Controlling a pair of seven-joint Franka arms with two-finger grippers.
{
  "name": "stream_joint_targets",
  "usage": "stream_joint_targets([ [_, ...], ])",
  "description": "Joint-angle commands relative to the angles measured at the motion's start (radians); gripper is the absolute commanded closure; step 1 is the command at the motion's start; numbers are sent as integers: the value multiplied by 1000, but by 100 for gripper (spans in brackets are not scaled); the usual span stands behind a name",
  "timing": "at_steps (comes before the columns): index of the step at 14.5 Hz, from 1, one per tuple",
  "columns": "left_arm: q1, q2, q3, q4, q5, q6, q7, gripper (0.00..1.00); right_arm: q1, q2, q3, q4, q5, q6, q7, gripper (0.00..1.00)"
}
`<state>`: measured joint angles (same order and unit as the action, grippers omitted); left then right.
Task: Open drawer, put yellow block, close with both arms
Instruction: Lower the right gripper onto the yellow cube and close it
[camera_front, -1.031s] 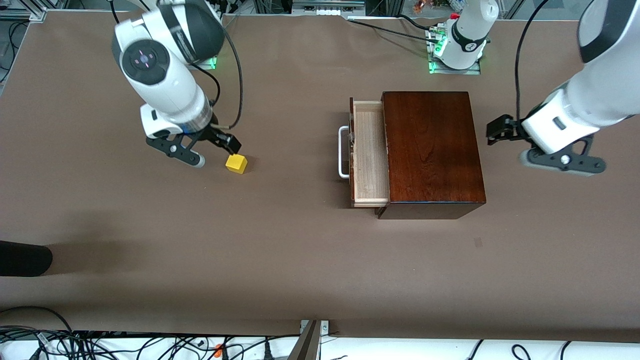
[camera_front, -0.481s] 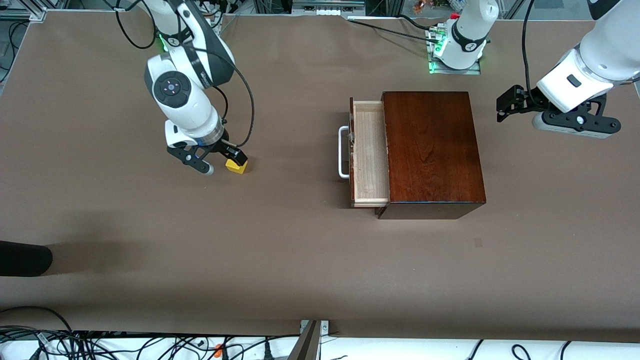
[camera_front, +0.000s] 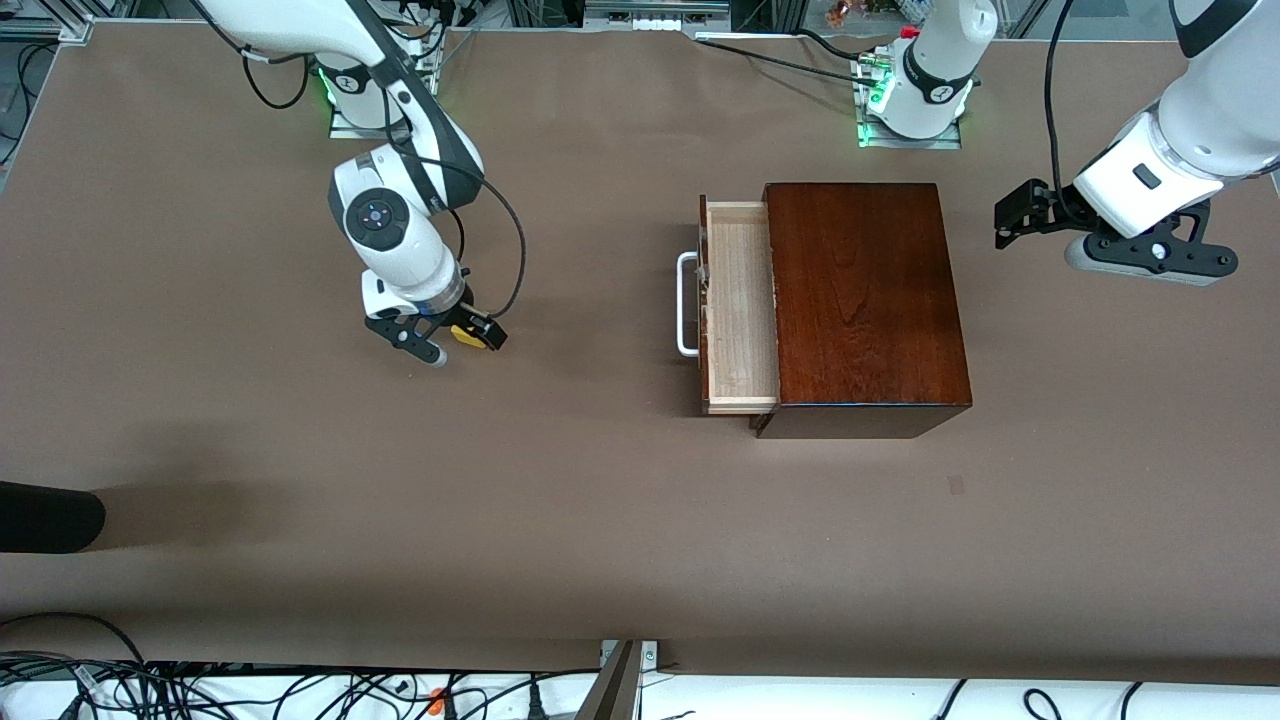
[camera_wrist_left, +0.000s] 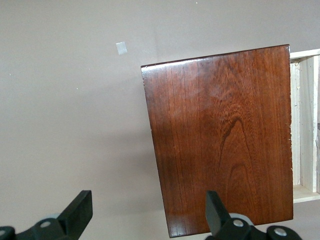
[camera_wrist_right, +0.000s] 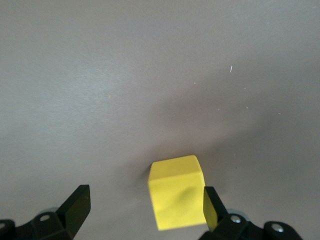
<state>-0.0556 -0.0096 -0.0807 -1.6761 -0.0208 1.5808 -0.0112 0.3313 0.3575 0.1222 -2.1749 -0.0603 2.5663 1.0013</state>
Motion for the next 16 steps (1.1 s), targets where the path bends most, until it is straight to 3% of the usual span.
stream_joint_targets([
  [1, 2, -7, 4, -7, -11, -1, 14, 0, -3, 1, -9, -55, -16, 89, -38, 0],
  [8, 10, -6, 6, -2, -11, -33, 14, 0, -2, 55, -9, -55, -16, 110, -46, 0],
  [9, 10, -6, 4, -1, -11, -35, 14, 0, -1, 55, -9, -55, -16, 109, -46, 13],
  [12, 10, -4, 1, 1, -11, -36, 14, 0, -3, 54, -10, -48, -15, 104, -90, 88],
  [14, 10, -1, 2, 1, -11, -38, 14, 0, -8, 37, -19, -45, -15, 98, -110, 100],
  [16, 10, -1, 2, 1, -10, -39, 16, 0, -8, 3, -23, -17, -16, 33, -118, 100],
])
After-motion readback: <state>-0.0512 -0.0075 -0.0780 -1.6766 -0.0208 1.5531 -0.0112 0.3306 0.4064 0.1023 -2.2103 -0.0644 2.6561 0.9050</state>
